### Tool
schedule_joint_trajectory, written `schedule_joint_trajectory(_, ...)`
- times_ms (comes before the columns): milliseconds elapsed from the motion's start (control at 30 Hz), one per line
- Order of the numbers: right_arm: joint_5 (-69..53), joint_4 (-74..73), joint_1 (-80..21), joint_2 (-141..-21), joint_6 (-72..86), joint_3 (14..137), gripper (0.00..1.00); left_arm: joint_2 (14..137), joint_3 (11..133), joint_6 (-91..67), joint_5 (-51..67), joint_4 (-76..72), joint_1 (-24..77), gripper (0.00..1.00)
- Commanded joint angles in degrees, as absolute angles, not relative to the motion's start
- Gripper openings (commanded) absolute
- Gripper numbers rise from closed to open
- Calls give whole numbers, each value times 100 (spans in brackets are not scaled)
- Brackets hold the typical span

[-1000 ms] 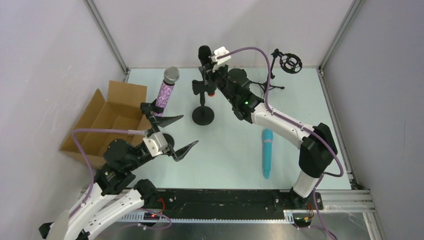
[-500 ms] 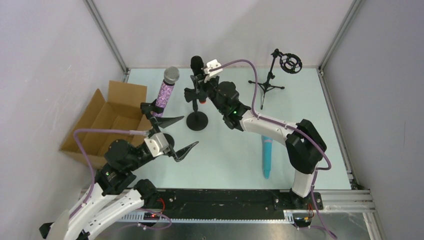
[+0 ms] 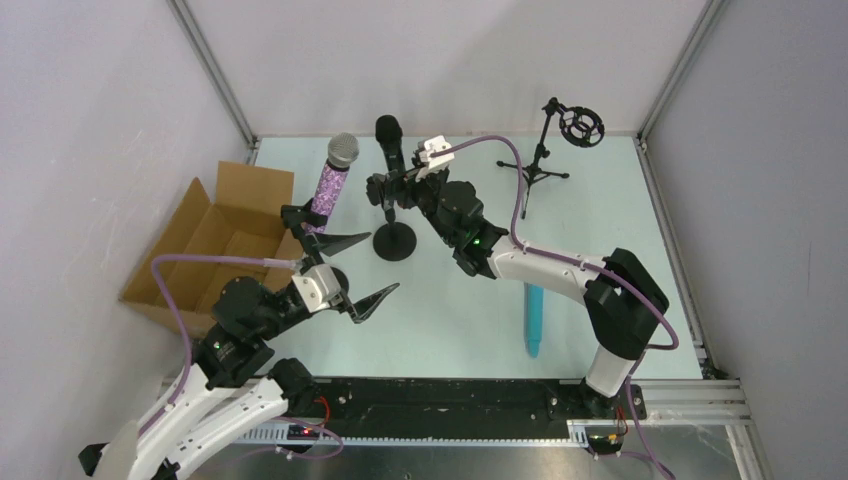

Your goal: Attach the microphones to the stand

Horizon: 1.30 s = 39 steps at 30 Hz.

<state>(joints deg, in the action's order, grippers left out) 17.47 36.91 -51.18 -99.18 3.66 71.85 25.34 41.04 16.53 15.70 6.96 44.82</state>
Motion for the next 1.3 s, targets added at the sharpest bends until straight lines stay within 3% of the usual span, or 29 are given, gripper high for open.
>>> schedule_joint_trajectory(0,1658,3657,-5184,-9470,595,7190,99,2584,4258,1651,1672,589,4447,100)
schedule_joint_trajectory(267,1445,3063,-4972,-8670,723,7192,100,2609,4314,1651,1661,591,4449,100)
schedule_joint_trajectory(467,1188,1292,-4299,-7338,1239,7190,99,2613,4321,1691,1624,589,4451,100)
schedule_joint_trajectory(633,284,26,-2498,-6195,2837,7192,100,2692,4380,1715,1651,590,4448,100)
schedule_joint_trajectory(833,-1140,-883,-264,-5800,4093,6906,100,2834,4441,1718,1706,589,4447,100)
schedule_joint_trajectory(933,-1788,-939,767,-5909,4796,6554,100,2891,4446,1717,1705,599,4451,100)
schedule_joint_trajectory(1267,-2154,696,1755,-6388,6031,5221,99,2935,4396,1837,1656,633,4448,100)
